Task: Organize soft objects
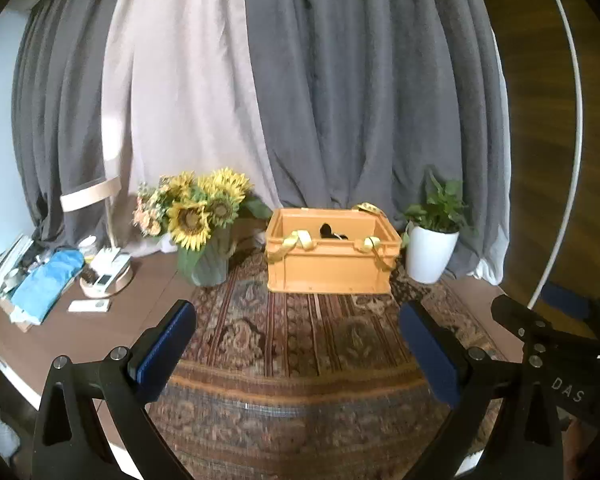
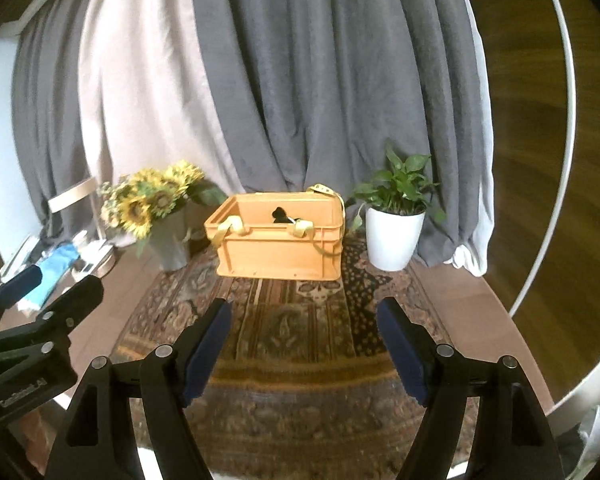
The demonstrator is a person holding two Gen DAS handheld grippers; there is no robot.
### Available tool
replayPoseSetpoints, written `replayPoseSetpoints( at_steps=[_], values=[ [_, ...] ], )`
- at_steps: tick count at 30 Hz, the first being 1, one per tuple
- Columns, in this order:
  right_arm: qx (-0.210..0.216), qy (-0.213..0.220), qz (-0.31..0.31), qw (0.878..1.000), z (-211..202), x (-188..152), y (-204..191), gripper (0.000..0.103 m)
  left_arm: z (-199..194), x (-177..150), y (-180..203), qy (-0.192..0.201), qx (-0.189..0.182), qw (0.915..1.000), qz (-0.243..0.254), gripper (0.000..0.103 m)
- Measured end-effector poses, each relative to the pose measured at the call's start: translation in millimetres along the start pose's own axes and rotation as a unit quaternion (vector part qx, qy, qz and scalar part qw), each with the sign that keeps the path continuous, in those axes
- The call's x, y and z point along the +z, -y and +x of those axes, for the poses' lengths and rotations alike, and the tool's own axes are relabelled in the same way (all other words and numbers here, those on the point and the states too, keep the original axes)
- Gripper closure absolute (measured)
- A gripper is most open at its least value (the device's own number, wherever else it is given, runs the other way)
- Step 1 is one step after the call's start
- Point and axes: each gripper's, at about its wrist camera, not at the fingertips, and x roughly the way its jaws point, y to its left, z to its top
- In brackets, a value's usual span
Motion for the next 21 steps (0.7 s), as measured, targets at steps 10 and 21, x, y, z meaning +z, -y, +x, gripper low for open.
replayPoseSetpoints(
  at_steps=[10, 21],
  values=[
    [0.022, 0.005, -0.01, 1.0, -65.2, -40.7, 2.3, 0.027, -70.0, -28.6, 12.1, 0.013, 0.032, 0.9993, 0.011, 0.0],
    [0.017, 0.024, -0.002, 1.0, -99.8, -51.6, 3.8, 0.027, -97.4, -36.6, 13.7, 0.016, 0.035, 0.9991, 0.019, 0.0]
  ],
)
